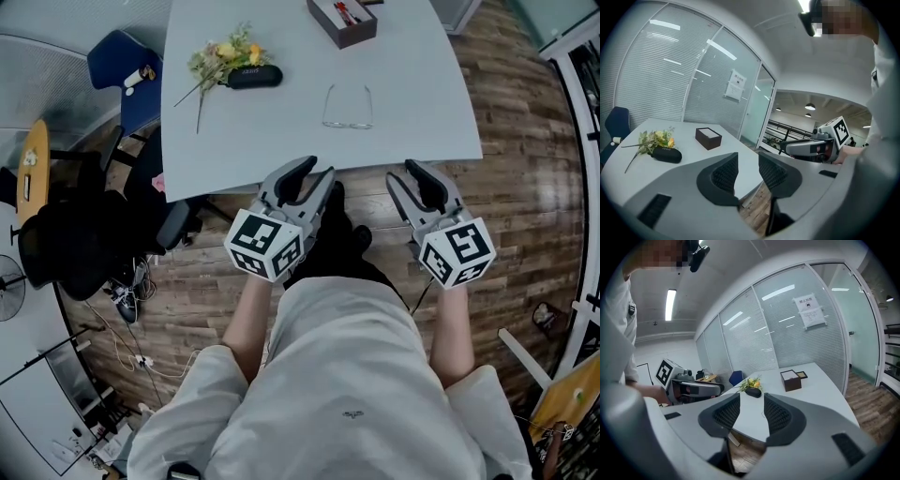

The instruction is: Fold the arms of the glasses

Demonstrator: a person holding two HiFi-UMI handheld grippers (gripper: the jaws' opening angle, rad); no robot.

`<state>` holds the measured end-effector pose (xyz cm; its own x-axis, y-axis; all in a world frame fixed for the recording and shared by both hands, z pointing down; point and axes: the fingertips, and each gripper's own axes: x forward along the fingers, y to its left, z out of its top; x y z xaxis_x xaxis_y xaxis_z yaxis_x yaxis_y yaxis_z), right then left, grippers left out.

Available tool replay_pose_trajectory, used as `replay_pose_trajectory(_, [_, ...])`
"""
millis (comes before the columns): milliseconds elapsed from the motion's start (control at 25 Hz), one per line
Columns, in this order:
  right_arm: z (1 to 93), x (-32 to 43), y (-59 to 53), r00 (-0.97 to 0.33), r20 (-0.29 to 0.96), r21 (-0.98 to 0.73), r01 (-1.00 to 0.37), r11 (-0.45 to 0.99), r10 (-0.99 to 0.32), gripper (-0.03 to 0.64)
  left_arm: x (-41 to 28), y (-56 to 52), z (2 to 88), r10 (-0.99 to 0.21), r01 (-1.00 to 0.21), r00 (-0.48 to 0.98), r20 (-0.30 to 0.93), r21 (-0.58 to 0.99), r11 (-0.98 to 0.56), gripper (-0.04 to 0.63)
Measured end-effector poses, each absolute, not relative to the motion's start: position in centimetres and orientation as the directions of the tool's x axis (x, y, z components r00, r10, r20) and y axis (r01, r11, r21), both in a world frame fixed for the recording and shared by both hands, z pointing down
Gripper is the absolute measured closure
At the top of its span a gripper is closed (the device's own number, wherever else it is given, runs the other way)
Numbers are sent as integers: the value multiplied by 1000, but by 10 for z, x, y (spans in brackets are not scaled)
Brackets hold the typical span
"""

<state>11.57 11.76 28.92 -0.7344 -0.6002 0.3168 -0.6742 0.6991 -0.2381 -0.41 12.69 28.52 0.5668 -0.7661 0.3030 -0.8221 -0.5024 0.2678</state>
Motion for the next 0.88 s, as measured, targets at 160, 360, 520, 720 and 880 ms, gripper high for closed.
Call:
replay_pose_trajectory(160, [289,115,102,-730,332,-226,-676,702,-597,446,-7,107,285,-768,-821,568,295,270,-503,466])
replay_pose_trajectory(360, [286,111,72,-721,347,-215,-684,697,-600,439,-13,75,285,-763,-816,576,294,271,-511,460])
replay_pose_trajectory(520, [285,108,47,-716,359,-207,-687,697,-599,433,-17,49,285,-760,-812,581,292,274,-515,459])
replay_pose_trajectory(720, [287,105,19,-702,377,-203,-699,686,-604,433,-21,20,289,-749,-803,594,294,282,-526,459])
replay_pose_trajectory(880, [288,99,-1,-690,385,-201,-711,674,-613,433,-29,1,291,-740,-794,605,295,289,-534,459])
